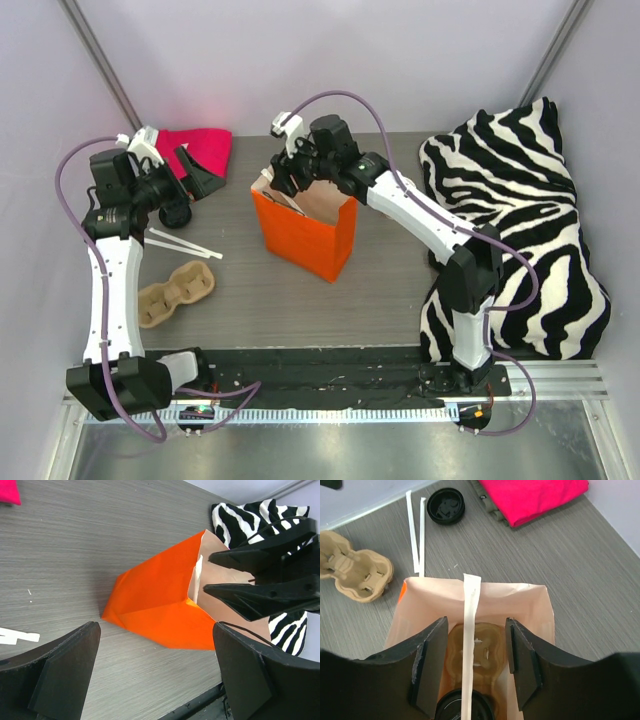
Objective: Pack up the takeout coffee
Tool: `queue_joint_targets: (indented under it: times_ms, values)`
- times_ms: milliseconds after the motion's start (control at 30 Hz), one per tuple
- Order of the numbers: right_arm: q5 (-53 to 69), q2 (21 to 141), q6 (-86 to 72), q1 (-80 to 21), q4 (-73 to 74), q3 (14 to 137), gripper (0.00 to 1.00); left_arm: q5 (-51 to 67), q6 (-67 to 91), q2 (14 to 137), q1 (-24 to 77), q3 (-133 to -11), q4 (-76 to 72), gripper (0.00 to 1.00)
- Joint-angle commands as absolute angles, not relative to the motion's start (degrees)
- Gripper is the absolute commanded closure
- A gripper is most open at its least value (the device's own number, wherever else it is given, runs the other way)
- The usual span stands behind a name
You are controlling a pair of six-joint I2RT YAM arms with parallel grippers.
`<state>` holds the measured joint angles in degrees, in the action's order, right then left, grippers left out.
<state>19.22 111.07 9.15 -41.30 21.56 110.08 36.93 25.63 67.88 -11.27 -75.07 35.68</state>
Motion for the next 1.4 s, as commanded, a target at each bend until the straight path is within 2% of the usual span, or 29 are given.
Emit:
queue_joint_targets:
  times_ms: [0,133,200,300,333,400,433,500,800,1367]
  values:
    - [19.1,112.0,10.7,-41.9,20.7,112.9,0.43,37.4,26.1,68.1,-11.2,-75.1,33.1,0.00]
    - [19.1,113.0,11.1,-42.1,20.7,113.2,0.44,37.3,26.1,68.5,-11.3,-74.8,32.9,0.00]
    - [19.0,113.4,11.1,-42.2,20.6,113.3,0.48,37.3,26.1,68.6,-11.3,-74.7,32.8,0.00]
    - [18.9,113.1,10.8,-42.2,20.7,113.3,0.63,37.0,25.8,68.6,-11.3,-74.9,32.8,0.00]
    - [18.9,112.9,10.8,-42.2,20.7,113.3,0.73,37.0,25.8,68.8,-11.3,-75.0,32.8,0.00]
    - [18.8,111.8,10.6,-42.2,20.8,113.0,0.84,37.0,25.8,68.9,-11.2,-75.1,32.8,0.00]
    - [18.6,111.4,10.5,-42.1,21.0,113.1,0.93,37.1,25.8,69.0,-11.3,-75.1,32.8,0.00]
    - [18.4,109.7,10.5,-42.2,21.4,113.0,0.99,37.4,25.9,69.2,-11.3,-75.2,32.8,0.00]
    - [19.6,102.7,7.8,-42.2,23.5,112.0,0.99,38.1,26.9,69.3,-11.3,-74.9,32.0,0.00]
    - [20.7,99.3,0.5,-42.1,23.1,103.5,0.99,38.1,26.8,68.8,-11.2,-74.4,31.5,0.00]
